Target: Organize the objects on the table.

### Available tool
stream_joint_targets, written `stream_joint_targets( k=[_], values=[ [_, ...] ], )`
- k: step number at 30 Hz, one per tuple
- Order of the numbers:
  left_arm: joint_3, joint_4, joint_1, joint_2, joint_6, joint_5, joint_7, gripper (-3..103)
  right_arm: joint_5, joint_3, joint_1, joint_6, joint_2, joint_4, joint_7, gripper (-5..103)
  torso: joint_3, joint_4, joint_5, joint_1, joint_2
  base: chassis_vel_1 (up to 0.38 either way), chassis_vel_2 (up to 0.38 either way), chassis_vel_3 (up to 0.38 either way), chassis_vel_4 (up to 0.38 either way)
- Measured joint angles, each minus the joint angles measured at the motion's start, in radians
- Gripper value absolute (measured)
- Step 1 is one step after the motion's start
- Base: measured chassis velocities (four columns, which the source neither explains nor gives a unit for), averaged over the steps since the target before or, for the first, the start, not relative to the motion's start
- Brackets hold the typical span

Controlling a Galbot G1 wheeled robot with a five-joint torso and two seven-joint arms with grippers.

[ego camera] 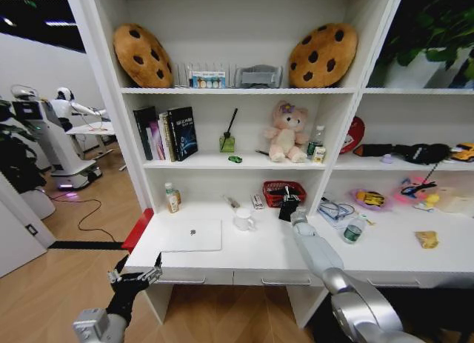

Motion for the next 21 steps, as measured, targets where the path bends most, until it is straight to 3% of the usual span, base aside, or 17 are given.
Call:
stream_joint_targets(
  k=[2, 3, 6, 7, 9, 10, 11, 12, 14, 15, 18, 19, 21],
  values=[
    [0.000, 0.000, 0.000, 0.000, 0.000, 0.000, 0.000, 100, 0.019, 0.003, -0.032, -0.045, -0.014, 0.049, -0.026, 18, 0.000, -0.0004, 0.0000, 0.000, 0.000, 0.000, 0.000, 0.000, 0.000],
    [0.000, 0.000, 0.000, 0.000, 0.000, 0.000, 0.000, 100, 0.035, 0.003, -0.044, -0.061, -0.019, 0.066, -0.029, 29, 0.000, -0.0004, 0.0000, 0.000, 0.000, 0.000, 0.000, 0.000, 0.000],
    [0.000, 0.000, 0.000, 0.000, 0.000, 0.000, 0.000, 100, 0.051, 0.003, -0.050, -0.072, -0.020, 0.075, -0.029, 29, 0.000, -0.0003, 0.0001, 0.000, 0.000, 0.000, 0.000, 0.000, 0.000],
    [0.000, 0.000, 0.000, 0.000, 0.000, 0.000, 0.000, 100, 0.062, 0.003, -0.052, -0.077, -0.020, 0.081, -0.029, 40, 0.000, -0.0001, 0.0001, 0.000, 0.000, 0.000, 0.000, 0.000, 0.000],
    [0.000, 0.000, 0.000, 0.000, 0.000, 0.000, 0.000, 100, 0.069, 0.002, -0.054, -0.079, -0.022, 0.085, -0.030, 40, 0.000, 0.0000, 0.0000, 0.000, 0.000, 0.000, 0.000, 0.000, 0.000],
    [0.000, 0.000, 0.000, 0.000, 0.000, 0.000, 0.000, 100, 0.072, 0.002, -0.055, -0.082, -0.023, 0.089, -0.030, 51, 0.000, 0.0000, 0.0000, 0.000, 0.000, 0.000, 0.000, 0.000, 0.000],
    [0.000, 0.000, 0.000, 0.000, 0.000, 0.000, 0.000, 100, 0.080, 0.002, -0.057, -0.084, -0.025, 0.096, -0.031, 51, 0.000, 0.0000, 0.0001, 0.000, 0.000, 0.000, 0.000, 0.000, 0.000],
    [0.000, 0.000, 0.000, 0.000, 0.000, 0.000, 0.000, 100, 0.090, 0.001, -0.061, -0.086, -0.028, 0.107, -0.031, 61, 0.000, 0.0000, 0.0001, 0.000, 0.000, 0.000, 0.000, 0.000, 0.000],
    [0.000, 0.000, 0.000, 0.000, 0.000, 0.000, 0.000, 100, 0.110, 0.001, -0.075, -0.095, -0.036, 0.141, -0.031, 61, 0.000, 0.0001, 0.0001, 0.000, 0.000, 0.000, 0.000, 0.000, 0.000],
    [0.000, 0.000, 0.000, 0.000, 0.000, 0.000, 0.000, 100, 0.135, -0.001, -0.096, -0.110, -0.049, 0.191, -0.031, 73, 0.000, 0.0001, 0.0002, 0.000, 0.000, 0.000, 0.000, 0.000, 0.000],
    [0.000, 0.000, 0.000, 0.000, 0.000, 0.000, 0.000, 100, 0.142, -0.002, -0.126, -0.111, -0.071, 0.266, -0.028, 73, 0.000, -0.0002, -0.0001, 0.000, 0.000, 0.000, 0.000, 0.000, 0.000],
    [0.000, 0.000, 0.000, 0.000, 0.000, 0.000, 0.000, 100, 0.122, 0.001, -0.141, -0.098, -0.086, 0.300, -0.026, 83, 0.000, 0.0001, 0.0002, 0.000, 0.000, 0.000, 0.000, 0.000, 0.000],
    [0.000, 0.000, 0.000, 0.000, 0.000, 0.000, 0.000, 100, 0.116, 0.002, -0.150, -0.094, -0.101, 0.321, -0.025, 83, 0.000, 0.0001, 0.0001, 0.000, 0.000, 0.000, 0.000, 0.000, 0.000]
  ],
)
